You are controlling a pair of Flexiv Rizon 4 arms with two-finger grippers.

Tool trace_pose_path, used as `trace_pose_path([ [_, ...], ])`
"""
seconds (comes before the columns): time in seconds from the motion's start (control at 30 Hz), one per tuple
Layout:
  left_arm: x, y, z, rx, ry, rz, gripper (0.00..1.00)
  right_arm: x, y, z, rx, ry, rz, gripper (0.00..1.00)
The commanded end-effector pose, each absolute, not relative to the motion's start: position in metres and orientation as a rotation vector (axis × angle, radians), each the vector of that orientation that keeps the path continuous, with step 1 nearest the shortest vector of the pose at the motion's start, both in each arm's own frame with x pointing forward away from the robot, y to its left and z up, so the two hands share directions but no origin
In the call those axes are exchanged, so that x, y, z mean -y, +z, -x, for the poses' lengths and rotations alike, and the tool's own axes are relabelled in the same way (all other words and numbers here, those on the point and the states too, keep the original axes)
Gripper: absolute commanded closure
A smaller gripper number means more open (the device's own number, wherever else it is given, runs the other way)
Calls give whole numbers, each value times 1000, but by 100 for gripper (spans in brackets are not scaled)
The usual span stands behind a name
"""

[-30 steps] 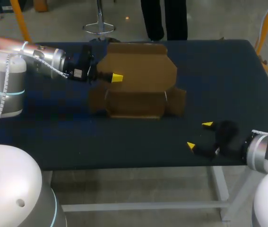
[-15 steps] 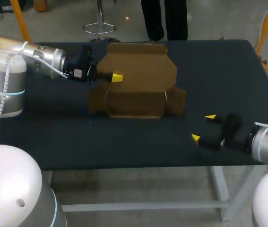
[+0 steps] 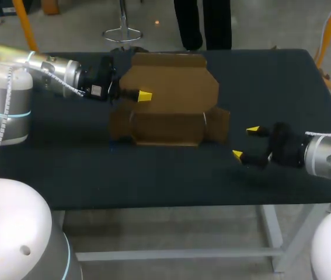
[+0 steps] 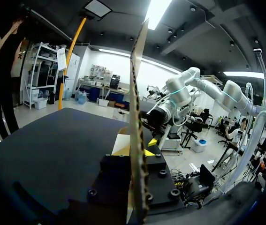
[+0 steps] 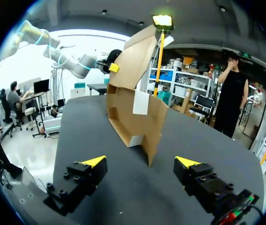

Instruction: Assemble the packaging by folding the flat box into shape, placing the metal phone stand inside, and closing the box properly

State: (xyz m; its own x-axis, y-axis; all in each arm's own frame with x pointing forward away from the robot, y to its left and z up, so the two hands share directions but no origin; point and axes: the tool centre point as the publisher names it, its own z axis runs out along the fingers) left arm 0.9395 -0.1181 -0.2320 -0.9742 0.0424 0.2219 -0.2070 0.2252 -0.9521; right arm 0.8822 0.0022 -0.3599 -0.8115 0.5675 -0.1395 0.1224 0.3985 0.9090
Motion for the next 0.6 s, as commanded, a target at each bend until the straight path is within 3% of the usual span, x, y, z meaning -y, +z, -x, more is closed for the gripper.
trace_pose_path([
  [0.03, 119, -236, -940, 2291, 1830, -154, 100, -9, -370, -906, -2232, 1420, -586, 0],
  [0.53, 119, -236, -940, 2291, 1830, -154, 100, -41, -374, -941, -2208, 1455, -568, 0],
  [0.6, 119, -236, -940, 2291, 1830, -154, 100, -42, -373, -943, -2207, 1454, -569, 5],
])
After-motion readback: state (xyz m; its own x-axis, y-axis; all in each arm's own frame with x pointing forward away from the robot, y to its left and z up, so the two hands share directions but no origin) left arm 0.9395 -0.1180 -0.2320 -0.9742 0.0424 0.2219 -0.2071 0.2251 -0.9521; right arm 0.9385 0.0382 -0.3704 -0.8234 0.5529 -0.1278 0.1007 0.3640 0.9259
